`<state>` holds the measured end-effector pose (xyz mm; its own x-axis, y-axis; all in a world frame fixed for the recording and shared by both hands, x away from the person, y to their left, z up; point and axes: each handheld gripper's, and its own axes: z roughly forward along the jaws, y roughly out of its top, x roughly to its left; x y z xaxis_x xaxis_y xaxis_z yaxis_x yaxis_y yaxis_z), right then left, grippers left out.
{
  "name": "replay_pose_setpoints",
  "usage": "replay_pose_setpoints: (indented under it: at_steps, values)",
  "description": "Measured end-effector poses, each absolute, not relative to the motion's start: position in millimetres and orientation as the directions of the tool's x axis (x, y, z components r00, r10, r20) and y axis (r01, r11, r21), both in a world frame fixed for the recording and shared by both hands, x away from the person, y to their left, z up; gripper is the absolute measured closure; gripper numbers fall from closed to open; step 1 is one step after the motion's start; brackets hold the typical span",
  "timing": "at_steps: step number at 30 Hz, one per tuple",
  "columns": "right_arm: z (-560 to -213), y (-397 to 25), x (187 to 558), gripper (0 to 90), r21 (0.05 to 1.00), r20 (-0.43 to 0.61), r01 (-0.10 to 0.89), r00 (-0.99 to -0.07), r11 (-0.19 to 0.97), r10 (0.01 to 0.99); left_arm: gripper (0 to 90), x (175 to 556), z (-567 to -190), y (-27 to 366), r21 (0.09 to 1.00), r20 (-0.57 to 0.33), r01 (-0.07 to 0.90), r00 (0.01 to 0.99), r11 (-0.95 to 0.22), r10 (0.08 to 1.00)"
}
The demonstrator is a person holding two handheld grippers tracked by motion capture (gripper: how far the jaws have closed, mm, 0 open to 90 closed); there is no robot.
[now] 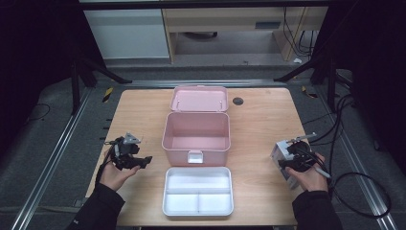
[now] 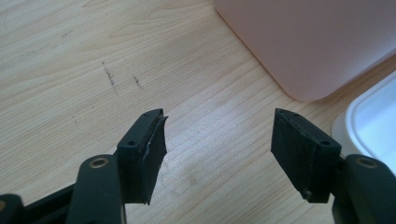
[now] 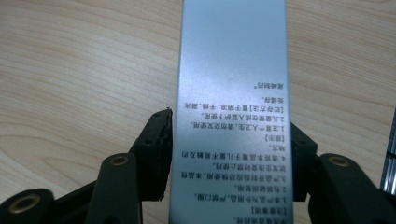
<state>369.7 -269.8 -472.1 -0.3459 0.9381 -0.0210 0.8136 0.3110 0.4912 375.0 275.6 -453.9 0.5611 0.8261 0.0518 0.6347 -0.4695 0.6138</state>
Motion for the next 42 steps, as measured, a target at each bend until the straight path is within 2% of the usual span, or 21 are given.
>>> replay_pose_setpoints:
  at_steps: [19,36,42]
  values:
    - [-474,-270,372,56.4,0.473,-0.012,0.827,-0.339,0.304,0.941,35.5,377,-453,276,0.619,0.051,0.627,0.568,-0.473,0.821]
    - [-447,-275,367,56.5,0.524,0.019,0.809,-0.324,0.267,0.946,35.3,379,-452,277,0.621,0.05,0.632,0.558,-0.464,0.828]
    - [-427,-272,373,56.5,0.562,0.027,0.786,-0.331,0.259,0.943,34.8,380,-451,281,0.622,0.04,0.639,0.551,-0.452,0.833]
